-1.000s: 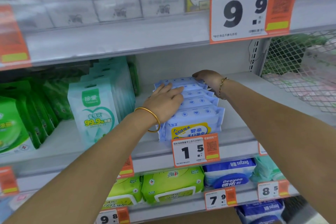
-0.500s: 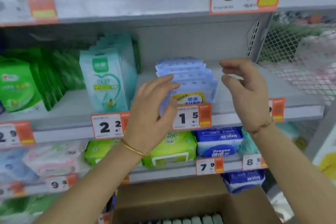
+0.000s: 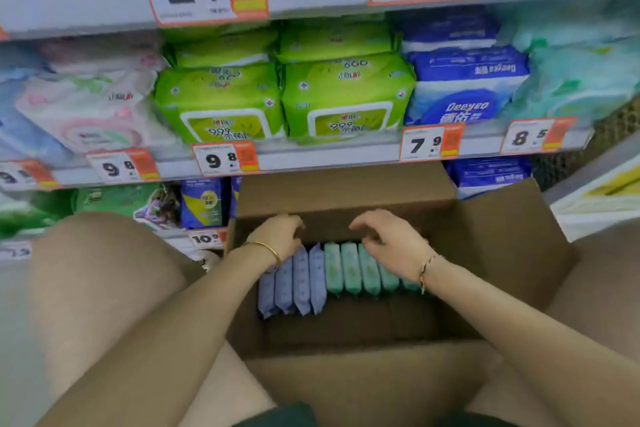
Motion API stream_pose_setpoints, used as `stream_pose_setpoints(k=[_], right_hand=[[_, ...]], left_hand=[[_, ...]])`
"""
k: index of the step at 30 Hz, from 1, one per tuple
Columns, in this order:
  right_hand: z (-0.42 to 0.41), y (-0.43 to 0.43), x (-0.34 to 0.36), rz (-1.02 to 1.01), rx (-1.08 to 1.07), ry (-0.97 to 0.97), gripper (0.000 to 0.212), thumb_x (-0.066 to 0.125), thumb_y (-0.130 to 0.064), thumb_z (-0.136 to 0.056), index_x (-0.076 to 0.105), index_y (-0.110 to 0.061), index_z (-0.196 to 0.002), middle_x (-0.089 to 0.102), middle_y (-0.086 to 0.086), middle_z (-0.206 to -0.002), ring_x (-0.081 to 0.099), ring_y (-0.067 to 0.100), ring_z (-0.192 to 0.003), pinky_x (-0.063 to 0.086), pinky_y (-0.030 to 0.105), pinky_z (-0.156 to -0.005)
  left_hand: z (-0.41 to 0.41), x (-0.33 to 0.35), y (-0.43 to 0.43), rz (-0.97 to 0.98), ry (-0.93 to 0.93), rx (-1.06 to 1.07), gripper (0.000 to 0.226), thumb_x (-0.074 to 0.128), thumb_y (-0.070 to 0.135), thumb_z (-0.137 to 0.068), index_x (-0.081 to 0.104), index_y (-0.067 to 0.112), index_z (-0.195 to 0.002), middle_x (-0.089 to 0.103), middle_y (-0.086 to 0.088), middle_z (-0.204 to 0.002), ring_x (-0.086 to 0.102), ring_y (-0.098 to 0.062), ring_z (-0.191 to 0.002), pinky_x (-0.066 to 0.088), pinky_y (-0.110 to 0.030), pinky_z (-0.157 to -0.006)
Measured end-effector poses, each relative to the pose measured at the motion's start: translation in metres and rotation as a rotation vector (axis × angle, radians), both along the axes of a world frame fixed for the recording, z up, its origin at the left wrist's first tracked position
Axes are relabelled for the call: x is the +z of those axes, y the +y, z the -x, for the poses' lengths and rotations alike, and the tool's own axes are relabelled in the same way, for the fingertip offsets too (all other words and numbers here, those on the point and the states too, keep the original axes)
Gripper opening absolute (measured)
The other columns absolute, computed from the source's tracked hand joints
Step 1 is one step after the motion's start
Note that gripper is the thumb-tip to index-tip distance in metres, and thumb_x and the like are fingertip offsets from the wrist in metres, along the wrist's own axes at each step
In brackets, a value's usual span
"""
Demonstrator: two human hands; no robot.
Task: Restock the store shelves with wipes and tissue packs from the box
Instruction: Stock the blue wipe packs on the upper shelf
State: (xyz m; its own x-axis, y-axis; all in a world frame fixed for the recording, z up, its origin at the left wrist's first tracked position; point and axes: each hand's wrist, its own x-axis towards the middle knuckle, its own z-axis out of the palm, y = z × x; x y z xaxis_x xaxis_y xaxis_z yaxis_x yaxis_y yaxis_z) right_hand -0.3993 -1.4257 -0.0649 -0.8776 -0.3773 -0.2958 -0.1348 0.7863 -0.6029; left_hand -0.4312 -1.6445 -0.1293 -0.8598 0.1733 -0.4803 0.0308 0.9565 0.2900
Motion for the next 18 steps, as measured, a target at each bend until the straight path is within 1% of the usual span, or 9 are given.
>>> stream_pose_setpoints(k=[3,4,6,8,10,12,14,17,18], right_hand=[[0.005,-0.002,-0.014,-0.027,-0.017,-0.086,0.033,0.048,-0.011,-0.091,0.055,-0.019,-0.122,0.055,0.002,-0.122,0.056,0.017,-0.109,0.046,0.030,-0.097],[0.007,-0.002,-0.016,-0.034,-0.021,-0.108,0.033,0.047,-0.012,-0.092,0.055,-0.019,-0.123,0.055,0.002,-0.122,0.056,0.017,-0.110,0.046,0.030,-0.098],[0.012,0.000,-0.020,-0.044,-0.026,-0.150,0.034,0.048,-0.012,-0.091,0.054,-0.018,-0.125,0.054,0.003,-0.123,0.054,0.017,-0.109,0.044,0.029,-0.099],[0.015,0.005,-0.024,-0.071,-0.039,-0.174,0.035,0.049,-0.013,-0.091,0.053,-0.018,-0.126,0.053,0.003,-0.124,0.053,0.017,-0.111,0.043,0.028,-0.098],[0.018,0.012,-0.027,-0.091,-0.077,-0.176,0.035,0.049,-0.015,-0.092,0.052,-0.019,-0.126,0.053,0.002,-0.125,0.052,0.016,-0.113,0.043,0.027,-0.097],[0.019,0.019,-0.030,-0.088,-0.128,-0.182,0.034,0.048,-0.015,-0.092,0.052,-0.020,-0.126,0.052,0.002,-0.125,0.053,0.015,-0.110,0.044,0.027,-0.095],[0.019,0.024,-0.034,-0.090,-0.163,-0.197,0.034,0.048,-0.015,-0.092,0.052,-0.020,-0.125,0.052,0.001,-0.125,0.054,0.014,-0.107,0.046,0.026,-0.092],[0.020,0.030,-0.041,-0.103,-0.188,-0.229,0.033,0.049,-0.015,-0.092,0.051,-0.021,-0.125,0.053,0.001,-0.126,0.055,0.013,-0.106,0.047,0.025,-0.090],[0.020,0.031,-0.042,-0.105,-0.194,-0.241,0.033,0.049,-0.015,-0.093,0.051,-0.021,-0.126,0.052,0.001,-0.126,0.055,0.013,-0.107,0.047,0.025,-0.090]], left_hand=[[-0.009,-0.042,0.012,0.082,-0.169,-0.014,0.037,0.049,0.020,-0.091,0.048,0.011,-0.127,0.048,-0.014,-0.128,0.051,-0.030,-0.114,0.045,-0.040,-0.098],[-0.013,-0.055,0.018,0.094,-0.216,-0.028,0.042,0.050,0.021,-0.092,0.043,0.010,-0.131,0.045,-0.015,-0.132,0.049,-0.031,-0.117,0.044,-0.040,-0.099],[-0.020,-0.073,0.033,0.093,-0.266,-0.035,0.058,0.055,0.026,-0.091,0.030,0.008,-0.140,0.037,-0.016,-0.141,0.045,-0.031,-0.124,0.041,-0.038,-0.102],[-0.029,-0.090,0.044,0.041,-0.303,0.074,0.079,0.064,0.031,-0.085,0.018,0.007,-0.145,0.033,-0.015,-0.145,0.044,-0.031,-0.126,0.039,-0.037,-0.104],[-0.041,-0.110,0.052,-0.026,-0.339,0.227,0.092,0.072,0.035,-0.076,0.016,0.008,-0.144,0.041,-0.011,-0.138,0.047,-0.029,-0.123,0.041,-0.034,-0.104],[-0.052,-0.125,0.058,-0.009,-0.382,0.370,0.089,0.072,0.040,-0.075,0.019,0.007,-0.138,0.051,-0.012,-0.127,0.054,-0.028,-0.114,0.046,-0.036,-0.097],[-0.057,-0.136,0.062,0.060,-0.356,0.422,0.078,0.068,0.042,-0.078,0.027,0.005,-0.134,0.055,-0.013,-0.122,0.057,-0.028,-0.111,0.049,-0.037,-0.092],[-0.054,-0.141,0.065,0.202,-0.281,0.339,0.053,0.064,0.047,-0.080,0.053,0.010,-0.117,0.062,-0.008,-0.112,0.061,-0.024,-0.103,0.048,-0.032,-0.078],[-0.053,-0.141,0.065,0.252,-0.273,0.308,0.050,0.063,0.050,-0.080,0.058,0.012,-0.112,0.063,-0.007,-0.109,0.062,-0.023,-0.100,0.048,-0.030,-0.073]])
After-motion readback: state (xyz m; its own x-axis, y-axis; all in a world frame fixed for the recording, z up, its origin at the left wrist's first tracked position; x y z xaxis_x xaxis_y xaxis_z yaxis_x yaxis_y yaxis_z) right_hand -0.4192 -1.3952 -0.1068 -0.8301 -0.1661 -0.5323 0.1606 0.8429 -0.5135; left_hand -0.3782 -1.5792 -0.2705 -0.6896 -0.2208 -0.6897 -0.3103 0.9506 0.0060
